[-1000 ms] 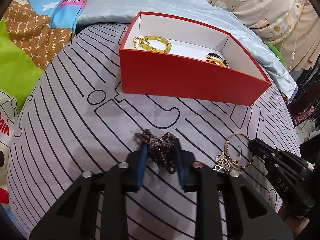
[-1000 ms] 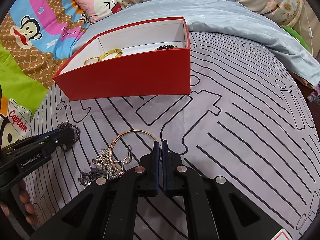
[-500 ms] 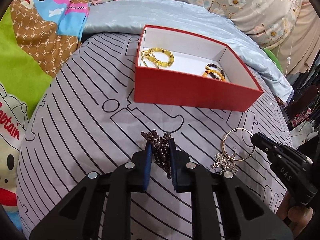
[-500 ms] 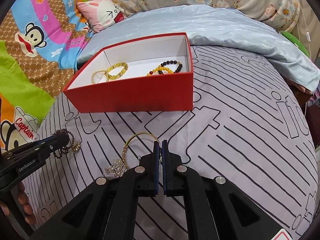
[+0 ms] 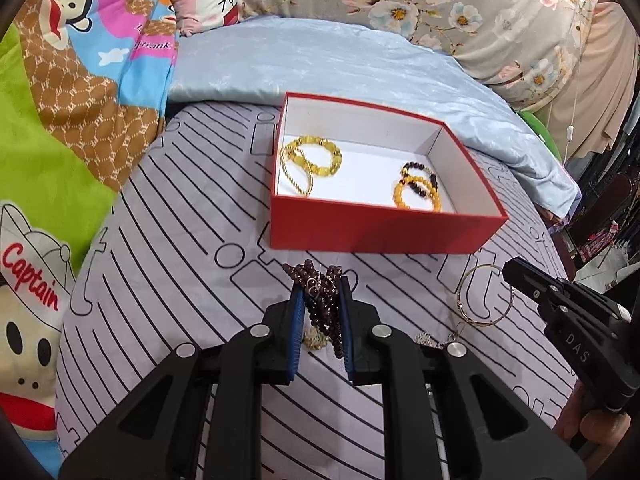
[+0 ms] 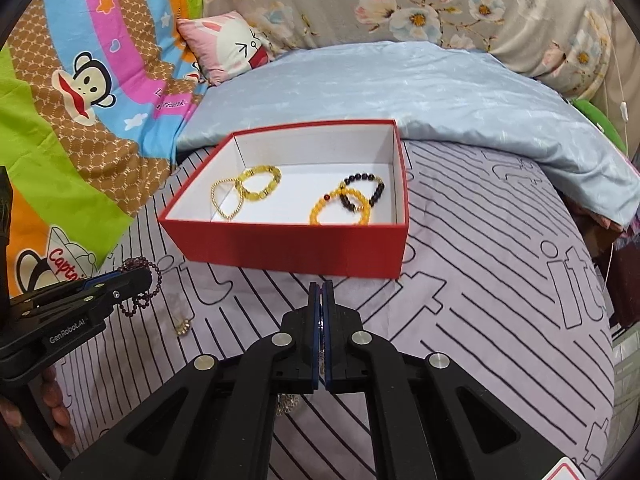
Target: Organize jewelry
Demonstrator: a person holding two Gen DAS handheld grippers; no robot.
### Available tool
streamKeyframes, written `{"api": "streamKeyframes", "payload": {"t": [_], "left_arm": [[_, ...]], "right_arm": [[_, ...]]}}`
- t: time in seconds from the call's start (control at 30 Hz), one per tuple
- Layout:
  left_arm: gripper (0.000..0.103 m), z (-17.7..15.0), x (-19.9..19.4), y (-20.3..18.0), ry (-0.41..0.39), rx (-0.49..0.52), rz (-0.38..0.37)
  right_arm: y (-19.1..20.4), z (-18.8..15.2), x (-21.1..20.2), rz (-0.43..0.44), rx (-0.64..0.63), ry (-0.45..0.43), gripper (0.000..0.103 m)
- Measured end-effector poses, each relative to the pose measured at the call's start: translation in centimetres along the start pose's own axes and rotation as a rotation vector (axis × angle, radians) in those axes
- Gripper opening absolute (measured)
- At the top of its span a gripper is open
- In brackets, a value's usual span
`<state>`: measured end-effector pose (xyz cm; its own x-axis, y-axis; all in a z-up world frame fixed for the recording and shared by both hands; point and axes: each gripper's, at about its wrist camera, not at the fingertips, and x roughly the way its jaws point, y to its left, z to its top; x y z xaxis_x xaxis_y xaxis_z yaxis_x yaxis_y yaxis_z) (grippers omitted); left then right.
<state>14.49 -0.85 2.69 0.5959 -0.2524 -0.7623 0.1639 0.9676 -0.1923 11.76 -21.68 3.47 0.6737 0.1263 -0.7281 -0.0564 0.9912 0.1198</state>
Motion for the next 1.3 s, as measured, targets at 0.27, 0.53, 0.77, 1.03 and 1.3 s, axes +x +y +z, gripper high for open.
{"api": "streamKeyframes", "payload": {"t": [0.27,0.53,0.77,1.03,1.3], "left_arm": [[0.015,1.8,-0.9,-0.4,-0.042,0.013,-0.013],[0.016,4.8,-1.3,-1.6,-0.092,0.046,-0.016],[0.016,6.5,-1.1,-2.0,-0.125,0.057,-0.009],[0.016,4.7,0.3,-1.5,-0.072,0.051,-0.016],[0.016,3.1,0.8,-1.7,-0.033,0.042,-0.016]], "right_arm": [[0.3,1.8,-1.3,0.024,-0.018,-0.042,0.001],[1.3,6.0,-2.7,0.018,-0.086,-0.121,0.0],[0.0,6.5,-1.4,-0.005,-0.07,-0.098,0.0],[-3.0,-0.8,2.7,-0.002,0.032,0.091,0.01],[-2.2,-1.9,5.0,0.006,0.001,0.143,0.023]]}}
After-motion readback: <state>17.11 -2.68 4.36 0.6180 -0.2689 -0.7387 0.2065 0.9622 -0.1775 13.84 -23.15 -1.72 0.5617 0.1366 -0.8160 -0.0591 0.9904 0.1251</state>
